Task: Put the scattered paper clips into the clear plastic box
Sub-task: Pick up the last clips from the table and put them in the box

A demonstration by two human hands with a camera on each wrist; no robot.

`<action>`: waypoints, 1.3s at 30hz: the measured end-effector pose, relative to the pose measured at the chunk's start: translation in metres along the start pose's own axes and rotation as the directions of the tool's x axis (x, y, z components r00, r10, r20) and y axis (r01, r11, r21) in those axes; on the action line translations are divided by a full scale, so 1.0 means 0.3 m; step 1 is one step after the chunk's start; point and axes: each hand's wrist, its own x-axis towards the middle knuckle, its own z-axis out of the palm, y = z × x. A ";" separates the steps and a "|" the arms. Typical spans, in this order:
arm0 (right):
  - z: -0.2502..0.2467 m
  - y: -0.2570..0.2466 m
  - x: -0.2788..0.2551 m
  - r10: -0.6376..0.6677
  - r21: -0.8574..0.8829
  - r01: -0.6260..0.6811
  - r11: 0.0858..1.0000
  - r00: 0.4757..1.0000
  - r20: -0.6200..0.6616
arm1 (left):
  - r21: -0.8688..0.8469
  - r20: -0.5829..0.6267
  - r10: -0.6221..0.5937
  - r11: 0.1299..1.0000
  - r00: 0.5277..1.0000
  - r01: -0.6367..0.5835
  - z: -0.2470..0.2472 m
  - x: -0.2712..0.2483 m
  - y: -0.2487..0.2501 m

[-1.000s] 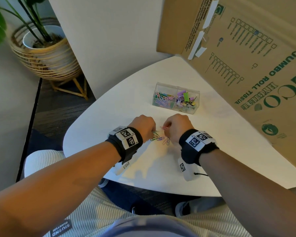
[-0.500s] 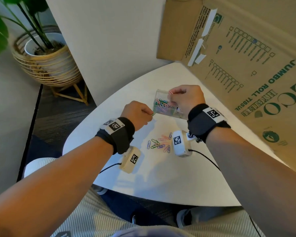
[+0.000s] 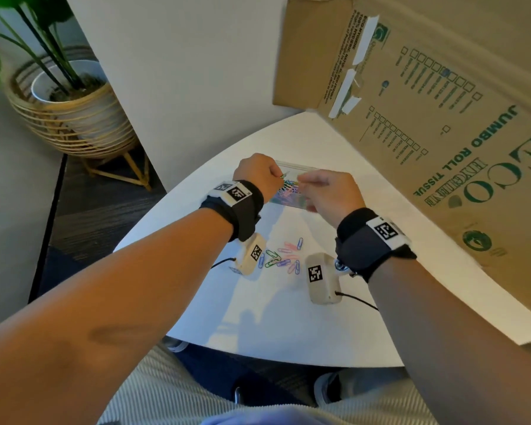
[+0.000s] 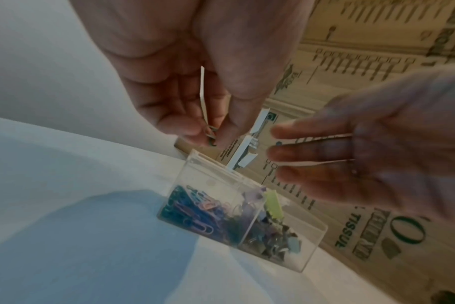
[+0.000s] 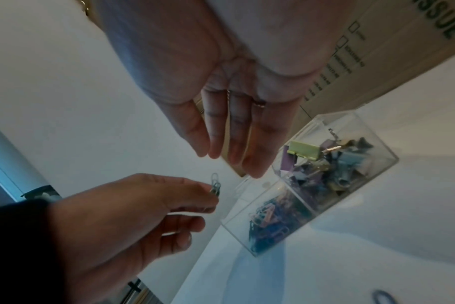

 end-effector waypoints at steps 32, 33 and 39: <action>0.107 0.177 -0.133 0.047 -0.798 0.283 0.531 0.931 0.361 | 0.438 0.416 0.131 0.838 0.900 -0.325 0.154 -0.277 -0.111; 0.108 0.175 -0.138 0.051 -0.798 0.275 0.537 0.933 0.356 | 0.440 0.408 0.130 0.839 0.904 -0.319 0.150 -0.276 -0.115; 0.094 0.164 -0.139 0.078 -0.776 0.217 0.593 0.943 0.323 | 0.353 0.354 0.102 0.906 0.930 -0.234 0.112 -0.270 -0.136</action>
